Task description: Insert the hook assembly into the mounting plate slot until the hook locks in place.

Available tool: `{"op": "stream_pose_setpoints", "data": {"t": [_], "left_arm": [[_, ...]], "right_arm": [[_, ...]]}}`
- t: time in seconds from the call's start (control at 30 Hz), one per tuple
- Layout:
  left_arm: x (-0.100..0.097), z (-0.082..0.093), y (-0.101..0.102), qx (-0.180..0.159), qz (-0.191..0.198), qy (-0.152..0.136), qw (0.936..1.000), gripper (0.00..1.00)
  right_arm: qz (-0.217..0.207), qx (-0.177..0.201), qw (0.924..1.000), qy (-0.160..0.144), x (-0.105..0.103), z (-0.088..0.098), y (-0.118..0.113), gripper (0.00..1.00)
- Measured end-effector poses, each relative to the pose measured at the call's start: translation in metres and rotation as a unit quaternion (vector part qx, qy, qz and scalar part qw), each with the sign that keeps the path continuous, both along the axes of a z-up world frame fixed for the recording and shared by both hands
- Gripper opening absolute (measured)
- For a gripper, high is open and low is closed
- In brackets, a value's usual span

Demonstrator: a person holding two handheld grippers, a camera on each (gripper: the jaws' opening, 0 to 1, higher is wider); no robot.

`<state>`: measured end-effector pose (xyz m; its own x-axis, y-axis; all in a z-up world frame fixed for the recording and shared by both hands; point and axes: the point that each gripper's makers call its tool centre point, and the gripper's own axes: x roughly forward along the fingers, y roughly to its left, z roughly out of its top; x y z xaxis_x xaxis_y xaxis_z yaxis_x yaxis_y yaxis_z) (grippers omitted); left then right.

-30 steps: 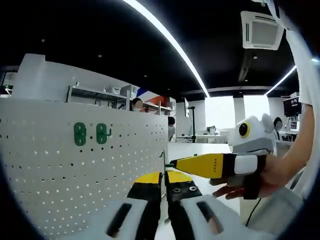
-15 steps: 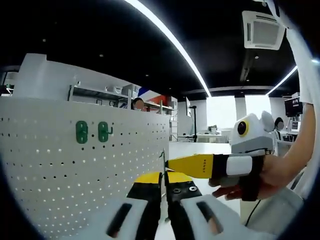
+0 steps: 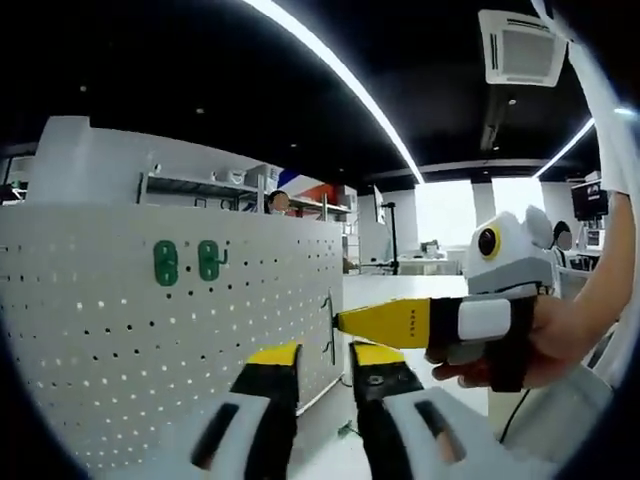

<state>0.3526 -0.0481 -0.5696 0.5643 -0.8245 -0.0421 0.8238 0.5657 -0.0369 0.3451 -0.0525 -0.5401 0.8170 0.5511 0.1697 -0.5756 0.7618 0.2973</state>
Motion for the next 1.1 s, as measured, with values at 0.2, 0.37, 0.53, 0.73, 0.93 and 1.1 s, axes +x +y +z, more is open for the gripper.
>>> {"op": "stream_pose_setpoints", "data": {"t": [0.2, 0.37, 0.53, 0.73, 0.93, 1.1], "left_arm": [[0.002, -0.012, 0.000, 0.018, 0.005, 0.006, 0.9998, 0.79], [0.002, -0.010, 0.003, 0.011, 0.015, -0.007, 0.9998, 0.96], [0.002, -0.014, 0.006, 0.019, 0.019, -0.013, 0.9995, 0.96], [0.002, -0.016, 0.018, 0.022, 0.037, -0.019, 0.9989, 0.94], [-0.003, -0.020, 0.042, 0.021, 0.067, -0.019, 0.9973, 0.94], [-0.008, -0.023, 0.059, 0.022, 0.092, -0.022, 0.9953, 0.93]], "right_arm": [[0.001, 0.008, 1.0000, 0.006, 0.001, -0.001, -0.003, 0.00], [0.001, 0.010, 0.9999, 0.010, 0.000, -0.003, -0.004, 0.00], [0.001, 0.008, 0.9999, 0.012, 0.001, -0.003, -0.004, 0.01], [-0.024, -0.010, 0.9997, 0.003, 0.009, 0.006, -0.015, 0.01], [-0.075, -0.069, 0.9948, -0.003, 0.028, 0.011, -0.034, 0.01], [-0.090, -0.081, 0.9927, -0.004, 0.039, 0.016, -0.039, 0.01]]}}
